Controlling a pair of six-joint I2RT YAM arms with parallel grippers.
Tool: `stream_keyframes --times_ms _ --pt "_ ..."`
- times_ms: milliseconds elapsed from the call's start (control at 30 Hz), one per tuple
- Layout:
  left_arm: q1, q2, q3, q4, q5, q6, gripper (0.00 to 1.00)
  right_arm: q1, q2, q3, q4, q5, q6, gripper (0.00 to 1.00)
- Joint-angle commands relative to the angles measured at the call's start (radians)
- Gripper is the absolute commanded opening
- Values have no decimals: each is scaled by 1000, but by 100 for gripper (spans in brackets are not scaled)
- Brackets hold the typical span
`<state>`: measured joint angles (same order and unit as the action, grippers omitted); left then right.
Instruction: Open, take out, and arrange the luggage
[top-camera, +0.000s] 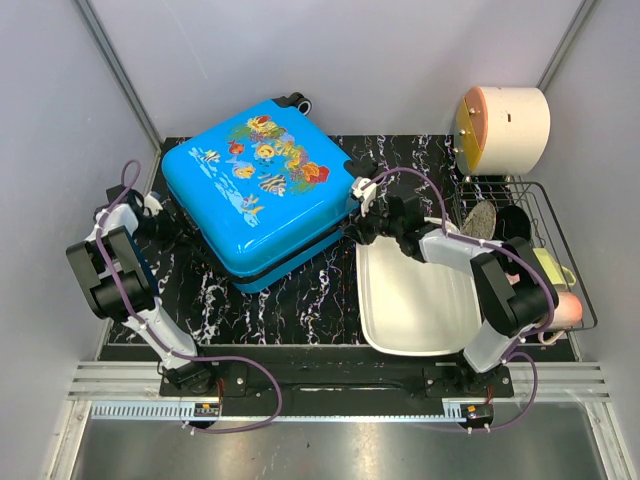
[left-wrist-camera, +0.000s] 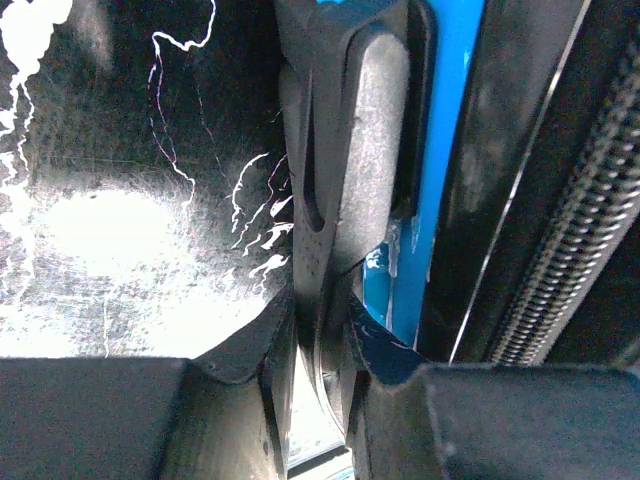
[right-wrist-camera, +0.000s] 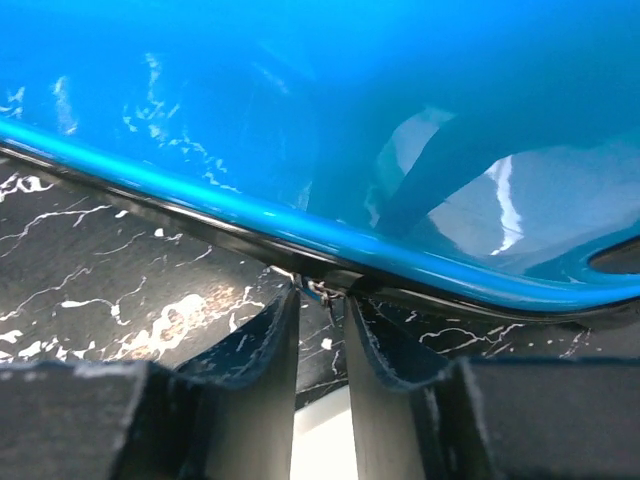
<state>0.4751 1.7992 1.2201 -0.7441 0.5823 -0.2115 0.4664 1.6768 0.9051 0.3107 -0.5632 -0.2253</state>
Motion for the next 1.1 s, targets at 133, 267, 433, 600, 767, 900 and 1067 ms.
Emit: stream_keyframes --times_ms 133,267,433,600,767,900,1067 --pt "13 19 -62 17 -96 34 0 9 41 40 100 80 -25 19" --pt "20 19 -62 18 -101 35 0 11 37 34 117 94 -26 2" --pt "52 28 -54 25 -96 23 0 9 11 34 117 128 -26 0" --pt "79 25 -39 35 -104 6 0 -5 -15 54 113 259 -54 0" --pt "99 52 56 15 -131 3 0 -37 -31 72 126 376 -88 0" --pt "105 72 105 6 -133 1 0 -64 -48 64 145 379 -121 0" --pt "105 103 157 -1 -148 1 0 -106 -57 35 183 364 -167 0"
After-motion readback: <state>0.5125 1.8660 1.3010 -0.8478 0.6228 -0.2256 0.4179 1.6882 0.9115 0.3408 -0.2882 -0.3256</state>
